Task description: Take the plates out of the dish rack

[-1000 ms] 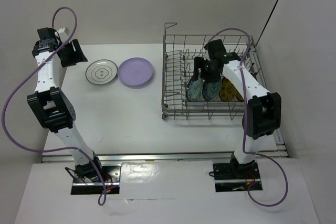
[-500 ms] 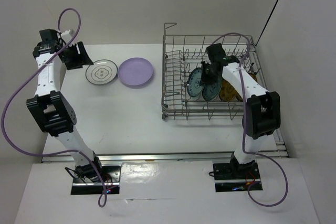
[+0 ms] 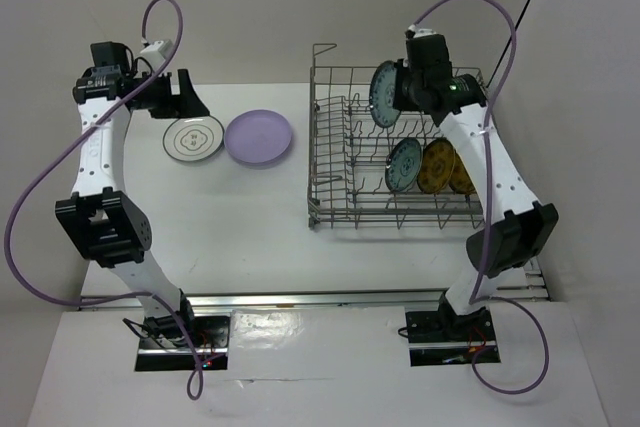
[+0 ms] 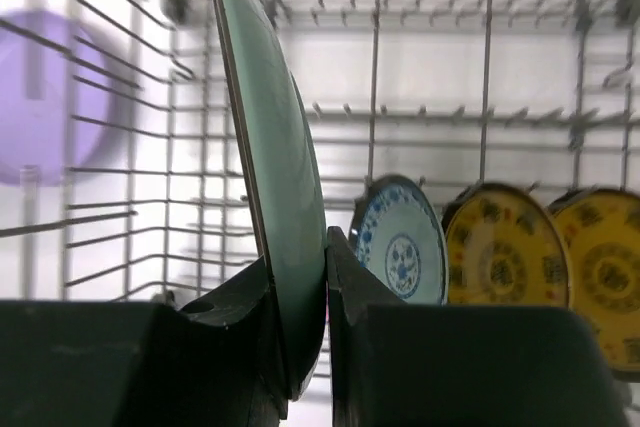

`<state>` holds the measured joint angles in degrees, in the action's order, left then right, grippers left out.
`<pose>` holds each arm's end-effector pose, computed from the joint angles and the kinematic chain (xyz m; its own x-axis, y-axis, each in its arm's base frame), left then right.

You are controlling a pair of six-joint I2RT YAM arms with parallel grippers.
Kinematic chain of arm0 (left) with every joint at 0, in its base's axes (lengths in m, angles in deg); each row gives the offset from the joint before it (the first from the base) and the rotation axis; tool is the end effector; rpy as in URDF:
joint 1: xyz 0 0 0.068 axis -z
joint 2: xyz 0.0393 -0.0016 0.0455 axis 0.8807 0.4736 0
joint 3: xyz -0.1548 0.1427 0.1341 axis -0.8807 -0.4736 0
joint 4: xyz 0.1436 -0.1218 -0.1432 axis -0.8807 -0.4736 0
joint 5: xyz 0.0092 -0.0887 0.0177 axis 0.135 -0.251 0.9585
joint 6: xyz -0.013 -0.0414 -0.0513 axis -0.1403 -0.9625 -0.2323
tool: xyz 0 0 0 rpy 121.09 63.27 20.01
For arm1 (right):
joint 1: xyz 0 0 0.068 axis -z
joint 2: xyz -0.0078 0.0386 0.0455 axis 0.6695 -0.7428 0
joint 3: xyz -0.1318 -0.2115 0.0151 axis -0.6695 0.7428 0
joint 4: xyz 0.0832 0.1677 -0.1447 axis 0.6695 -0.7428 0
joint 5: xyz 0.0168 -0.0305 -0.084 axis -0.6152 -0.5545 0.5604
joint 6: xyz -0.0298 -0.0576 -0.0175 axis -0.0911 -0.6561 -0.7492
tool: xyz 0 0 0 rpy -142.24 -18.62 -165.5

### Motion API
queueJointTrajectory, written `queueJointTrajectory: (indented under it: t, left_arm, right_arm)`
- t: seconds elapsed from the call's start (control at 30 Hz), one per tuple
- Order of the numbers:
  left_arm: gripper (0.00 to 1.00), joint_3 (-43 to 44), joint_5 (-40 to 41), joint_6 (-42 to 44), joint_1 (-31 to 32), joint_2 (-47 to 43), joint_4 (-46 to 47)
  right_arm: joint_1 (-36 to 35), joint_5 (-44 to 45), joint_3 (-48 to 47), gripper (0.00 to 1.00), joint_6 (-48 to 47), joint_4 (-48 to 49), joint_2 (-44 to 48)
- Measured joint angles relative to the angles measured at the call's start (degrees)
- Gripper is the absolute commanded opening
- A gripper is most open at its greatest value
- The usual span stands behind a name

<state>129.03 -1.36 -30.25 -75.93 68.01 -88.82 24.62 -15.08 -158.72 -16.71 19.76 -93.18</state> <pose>0.3604 0.0581 0.3504 -0.6661 -0.1274 -0.7349 0.2519 0.8890 -0.3824 0.3378 0.0960 0.3709 -0.6187 0.0249 -0.7852 -0.0328 0.9978 0.0575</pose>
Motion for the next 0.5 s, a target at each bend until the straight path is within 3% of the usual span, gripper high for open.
queueJointTrajectory:
  t: [0.13, 0.27, 0.5]
  left_arm:
    - [0.96, 0.5, -5.8, 1.7, 0.5, -1.6, -1.1]
    - [1.0, 0.6, -13.1, 2.0, 1.0, -4.0, -1.6]
    - [1.0, -0.2, -19.5, 3.6, 3.8, -5.7, -1.9]
  right_arm:
    - [-2.8, -4.0, -0.6, 0.0, -2.6, 3.8, 4.8]
    - [-5.1, -20.6, 7.1, 0.0, -1.8, 17.7, 9.0]
    - [-11.4, -40.3, 9.3, 0.0, 2.2, 33.4, -2.6]
